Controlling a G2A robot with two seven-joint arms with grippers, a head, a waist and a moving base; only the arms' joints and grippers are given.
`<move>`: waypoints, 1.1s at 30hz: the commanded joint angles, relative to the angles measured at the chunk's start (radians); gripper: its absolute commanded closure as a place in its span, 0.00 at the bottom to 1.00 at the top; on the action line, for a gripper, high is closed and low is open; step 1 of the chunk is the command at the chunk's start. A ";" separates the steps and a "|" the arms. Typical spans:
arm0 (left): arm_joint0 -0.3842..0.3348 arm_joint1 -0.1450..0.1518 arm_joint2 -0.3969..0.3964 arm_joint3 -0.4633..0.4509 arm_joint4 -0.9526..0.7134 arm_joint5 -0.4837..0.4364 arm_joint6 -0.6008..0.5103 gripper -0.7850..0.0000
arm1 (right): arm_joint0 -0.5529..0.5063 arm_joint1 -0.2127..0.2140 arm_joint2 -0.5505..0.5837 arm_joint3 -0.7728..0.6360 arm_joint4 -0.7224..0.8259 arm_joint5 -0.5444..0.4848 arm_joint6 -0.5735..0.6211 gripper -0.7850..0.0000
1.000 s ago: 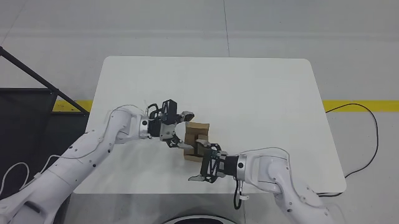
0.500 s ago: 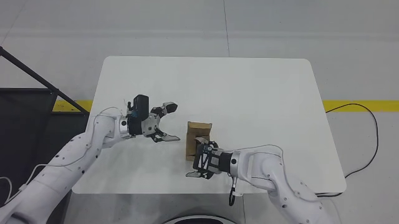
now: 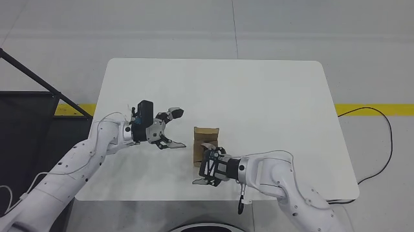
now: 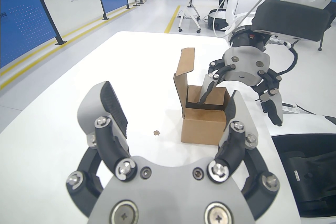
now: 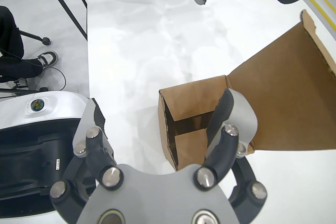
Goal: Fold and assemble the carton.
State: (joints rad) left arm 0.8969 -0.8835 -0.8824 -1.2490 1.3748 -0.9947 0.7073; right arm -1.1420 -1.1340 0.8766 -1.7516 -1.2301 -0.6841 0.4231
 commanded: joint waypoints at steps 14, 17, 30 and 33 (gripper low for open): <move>0.003 -0.012 -0.013 0.001 0.014 -0.015 -0.004 0.00 | 0.019 -0.007 -0.023 0.018 0.017 -0.003 0.053 0.00; 0.004 -0.014 -0.015 0.002 0.019 -0.018 -0.003 0.00 | 0.022 -0.008 -0.028 0.018 0.017 -0.001 0.059 0.00; 0.002 -0.022 -0.008 -0.013 0.045 -0.018 -0.004 0.00 | -0.036 0.004 0.000 -0.062 -0.077 0.015 -0.032 0.00; 0.002 -0.022 -0.005 -0.025 0.058 -0.018 0.004 0.00 | -0.069 0.014 0.030 -0.090 -0.105 0.013 -0.088 0.00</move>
State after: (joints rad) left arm 0.8986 -0.9058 -0.8895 -1.2693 1.4281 -1.0123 0.7067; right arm -1.1991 -1.1235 0.8949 -1.8322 -1.3266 -0.6701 0.3561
